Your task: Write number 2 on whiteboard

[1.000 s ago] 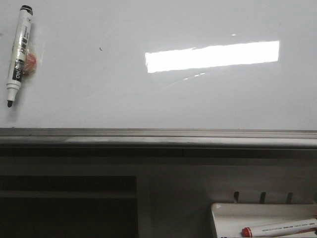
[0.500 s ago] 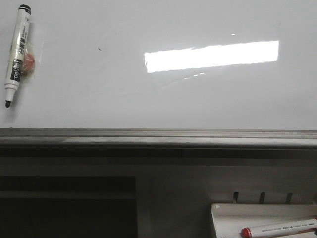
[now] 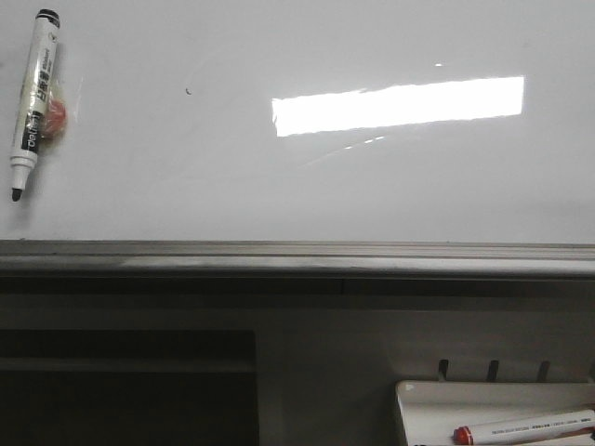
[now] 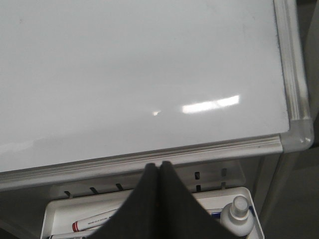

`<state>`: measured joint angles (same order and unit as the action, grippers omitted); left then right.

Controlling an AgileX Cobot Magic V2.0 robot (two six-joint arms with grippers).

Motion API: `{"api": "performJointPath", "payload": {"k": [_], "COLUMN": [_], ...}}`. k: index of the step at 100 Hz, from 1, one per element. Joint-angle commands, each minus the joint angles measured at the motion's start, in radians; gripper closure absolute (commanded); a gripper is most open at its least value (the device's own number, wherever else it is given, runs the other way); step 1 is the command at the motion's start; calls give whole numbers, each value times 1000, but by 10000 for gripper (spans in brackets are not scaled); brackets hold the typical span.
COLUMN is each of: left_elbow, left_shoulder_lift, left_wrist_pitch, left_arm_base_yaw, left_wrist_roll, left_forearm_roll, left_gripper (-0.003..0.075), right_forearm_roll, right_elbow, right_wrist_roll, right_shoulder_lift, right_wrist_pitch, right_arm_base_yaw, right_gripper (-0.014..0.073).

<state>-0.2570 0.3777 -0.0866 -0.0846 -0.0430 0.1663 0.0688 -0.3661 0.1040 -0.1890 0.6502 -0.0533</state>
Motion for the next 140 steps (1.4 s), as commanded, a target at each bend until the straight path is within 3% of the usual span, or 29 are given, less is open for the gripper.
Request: {"api": "performJointPath", "payload": {"k": [1, 10, 43, 72, 90, 97, 98, 107, 129, 140], "left_elbow": [-43, -57, -57, -57, -90, -95, -95, -95, -95, -95], "left_shoulder_lift": [56, 128, 479, 820, 886, 894, 894, 894, 876, 813], "left_wrist_pitch": [-116, -130, -330, -610, -615, -608, -601, -565, -550, -565], "left_arm_base_yaw": [-19, -82, -471, -492, -492, -492, -492, -492, -494, -498], "left_wrist_roll": [8, 19, 43, 43, 43, 43, 43, 43, 43, 43], "left_forearm_roll": [-63, -132, -76, 89, 114, 114, 114, 114, 44, -142], "left_gripper": [246, 286, 300, 300, 304, 400, 462, 741, 741, 741], "right_forearm_roll": [26, 64, 81, 81, 81, 81, 81, 81, 104, 296], "right_elbow": [-20, -20, -20, -20, -20, -20, -20, -20, -20, -35], "right_wrist_roll": [-5, -40, -69, -69, -69, -69, -69, -69, -84, -301], "right_shoulder_lift": [-19, -20, -20, -20, -20, -20, -20, -20, -20, -33], "right_wrist_pitch": [-70, -74, -88, -92, -99, -99, -99, -99, -83, -49], "right_arm_base_yaw": [-6, -6, -6, -6, -6, -6, -6, -6, -2, 17], "right_gripper": [651, 651, 651, 651, 651, 651, 651, 651, 651, 651]}}
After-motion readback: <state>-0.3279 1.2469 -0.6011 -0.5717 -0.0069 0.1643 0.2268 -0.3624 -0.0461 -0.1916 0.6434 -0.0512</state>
